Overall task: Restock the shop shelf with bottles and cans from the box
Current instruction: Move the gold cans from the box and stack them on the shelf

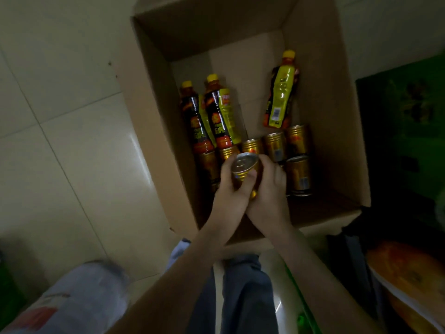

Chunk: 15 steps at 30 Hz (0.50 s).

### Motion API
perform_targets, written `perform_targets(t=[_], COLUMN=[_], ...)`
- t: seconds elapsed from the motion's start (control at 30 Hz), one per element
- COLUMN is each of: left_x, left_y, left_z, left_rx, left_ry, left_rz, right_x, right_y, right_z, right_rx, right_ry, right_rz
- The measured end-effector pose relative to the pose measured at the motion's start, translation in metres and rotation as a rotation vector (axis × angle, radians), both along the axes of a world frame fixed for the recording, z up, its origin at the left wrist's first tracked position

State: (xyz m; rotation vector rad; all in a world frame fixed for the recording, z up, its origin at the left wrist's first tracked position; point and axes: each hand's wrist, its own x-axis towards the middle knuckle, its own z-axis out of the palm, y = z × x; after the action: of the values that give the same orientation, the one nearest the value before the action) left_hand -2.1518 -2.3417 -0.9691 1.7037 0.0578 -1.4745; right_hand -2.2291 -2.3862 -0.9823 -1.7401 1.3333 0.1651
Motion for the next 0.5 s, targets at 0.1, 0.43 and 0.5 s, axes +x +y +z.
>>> perform_targets(t=[0.1, 0.43, 0.5], left_x=[0.002, 0.01, 0.011], left_y=[-0.01, -0.011, -0.008], left_z=[-0.002, -0.025, -0.03], left_rx=[-0.042, 0.133, 0.141], left_ry=[0.003, 0.179, 0.211], left_rz=[0.136, 0.125, 0.063], right_x=[-0.003, -0.087, -0.09], right_y=[-0.012, -0.058, -0.059], right_z=[0.014, -0.078, -0.097], right_rx=[0.034, 0.202, 0.178], right_ry=[-0.115, 0.375, 0.475], right_rz=[0.088, -0.304, -0.22])
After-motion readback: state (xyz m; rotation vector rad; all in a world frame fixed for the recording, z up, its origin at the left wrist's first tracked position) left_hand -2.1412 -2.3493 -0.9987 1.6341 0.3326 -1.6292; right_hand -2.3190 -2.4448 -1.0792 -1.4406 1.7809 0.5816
